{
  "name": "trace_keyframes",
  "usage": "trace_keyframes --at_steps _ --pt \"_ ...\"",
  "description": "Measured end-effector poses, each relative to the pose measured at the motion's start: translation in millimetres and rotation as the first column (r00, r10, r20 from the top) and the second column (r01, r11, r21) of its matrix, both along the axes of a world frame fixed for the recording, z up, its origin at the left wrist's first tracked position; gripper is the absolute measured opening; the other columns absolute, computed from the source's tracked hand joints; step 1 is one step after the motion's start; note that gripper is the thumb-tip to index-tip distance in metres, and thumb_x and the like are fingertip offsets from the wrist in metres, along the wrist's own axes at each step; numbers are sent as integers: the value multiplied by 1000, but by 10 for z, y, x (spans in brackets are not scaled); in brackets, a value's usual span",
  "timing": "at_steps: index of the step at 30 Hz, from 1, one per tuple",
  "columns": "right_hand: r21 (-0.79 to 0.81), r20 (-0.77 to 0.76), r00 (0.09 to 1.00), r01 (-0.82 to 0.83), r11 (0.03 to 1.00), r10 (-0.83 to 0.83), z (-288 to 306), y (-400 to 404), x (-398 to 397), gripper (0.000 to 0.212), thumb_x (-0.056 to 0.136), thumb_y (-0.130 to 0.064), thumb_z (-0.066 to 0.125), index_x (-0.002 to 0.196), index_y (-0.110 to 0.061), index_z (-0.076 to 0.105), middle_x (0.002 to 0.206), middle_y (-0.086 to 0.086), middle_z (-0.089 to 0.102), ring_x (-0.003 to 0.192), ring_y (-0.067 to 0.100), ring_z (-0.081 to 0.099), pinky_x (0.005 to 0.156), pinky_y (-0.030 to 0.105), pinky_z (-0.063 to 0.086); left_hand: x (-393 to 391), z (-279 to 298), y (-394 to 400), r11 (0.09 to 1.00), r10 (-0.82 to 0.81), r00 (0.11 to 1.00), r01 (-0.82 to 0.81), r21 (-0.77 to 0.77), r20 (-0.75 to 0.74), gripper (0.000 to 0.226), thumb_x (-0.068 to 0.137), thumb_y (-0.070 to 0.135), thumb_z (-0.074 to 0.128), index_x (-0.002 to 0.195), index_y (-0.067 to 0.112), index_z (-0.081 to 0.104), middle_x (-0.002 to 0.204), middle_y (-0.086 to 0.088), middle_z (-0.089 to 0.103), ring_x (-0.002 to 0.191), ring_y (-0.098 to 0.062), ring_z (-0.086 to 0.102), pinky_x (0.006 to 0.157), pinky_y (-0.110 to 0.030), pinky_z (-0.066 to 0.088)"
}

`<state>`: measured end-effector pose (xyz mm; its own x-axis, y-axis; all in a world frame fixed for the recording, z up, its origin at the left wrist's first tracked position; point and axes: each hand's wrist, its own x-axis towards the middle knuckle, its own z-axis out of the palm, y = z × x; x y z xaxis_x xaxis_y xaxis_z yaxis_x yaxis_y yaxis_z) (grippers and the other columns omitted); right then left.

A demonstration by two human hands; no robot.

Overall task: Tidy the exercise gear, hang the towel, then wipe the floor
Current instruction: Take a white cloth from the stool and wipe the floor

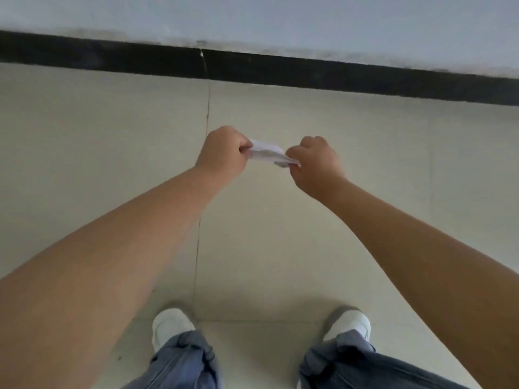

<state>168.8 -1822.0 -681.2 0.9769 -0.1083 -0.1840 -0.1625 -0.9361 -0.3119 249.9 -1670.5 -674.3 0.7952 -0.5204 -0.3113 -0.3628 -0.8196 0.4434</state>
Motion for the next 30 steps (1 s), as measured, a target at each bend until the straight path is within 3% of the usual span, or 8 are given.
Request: trace_keyframes --at_steps 3,7,13,17,22,24,27,30 --pt "-138 -34 995 -95 986 91 -722 97 111 21 57 3 74 76 -5 69 75 15 63 73 35 62 63 33 47 56 -782 140 994 -103 995 103 28 17 35 80 9 44 89 -8 73 96 -28 65 95 -35 62 81 -37 45" --pt "-192 -286 898 -394 899 333 -1507 300 -183 29 70 -35 73 88 -13 70 86 8 64 86 29 62 83 37 46 -295 -1613 350 914 -276 946 313 259 -167 30 96 17 43 111 5 66 121 -9 57 112 -27 55 87 -30 44" --pt "-192 -142 968 -233 953 208 -1726 196 -203 33 72 -35 48 84 -17 73 91 5 71 83 28 69 72 38 55 -499 -1812 490 960 -280 909 270 77 309 30 72 14 42 66 7 71 77 -6 71 74 -30 69 55 -28 57" --pt "-160 -210 939 -306 938 271 -1899 212 -162 36 76 -34 55 101 -15 73 113 5 70 103 21 68 81 50 54 -360 -2006 230 920 -387 886 351 175 257 11 63 12 69 70 6 75 86 -9 75 85 -26 74 67 -31 59" --pt "-148 -197 960 -232 962 201 -1905 157 242 45 96 -30 35 139 -20 44 152 -1 32 140 12 32 115 49 17 61 -2111 207 940 -340 852 307 148 397 41 72 19 39 70 3 77 85 -10 77 78 -25 75 57 -29 59" --pt "-96 -252 949 -217 971 187 -1909 170 602 48 100 -29 32 148 -25 23 159 -9 8 146 8 7 117 47 -6 358 -1997 149 950 -291 919 242 199 268 39 83 13 41 92 -5 74 110 -18 71 101 -30 70 77 -33 59" --pt "-77 -208 968 -158 984 139 -1914 247 983 45 99 -26 35 145 -26 31 157 -10 16 145 9 10 116 48 -7 728 -2035 182 942 -231 948 161 294 219 35 95 6 42 125 -4 57 135 -18 53 124 -28 52 104 -35 41" --pt "-15 -101 992 -77 997 75 -2007 292 885 36 94 -17 46 129 -21 55 148 -5 39 139 14 31 116 51 2 635 -2006 205 952 -225 956 176 249 186 27 84 11 50 88 -1 75 104 -16 71 95 -32 69 73 -38 56"
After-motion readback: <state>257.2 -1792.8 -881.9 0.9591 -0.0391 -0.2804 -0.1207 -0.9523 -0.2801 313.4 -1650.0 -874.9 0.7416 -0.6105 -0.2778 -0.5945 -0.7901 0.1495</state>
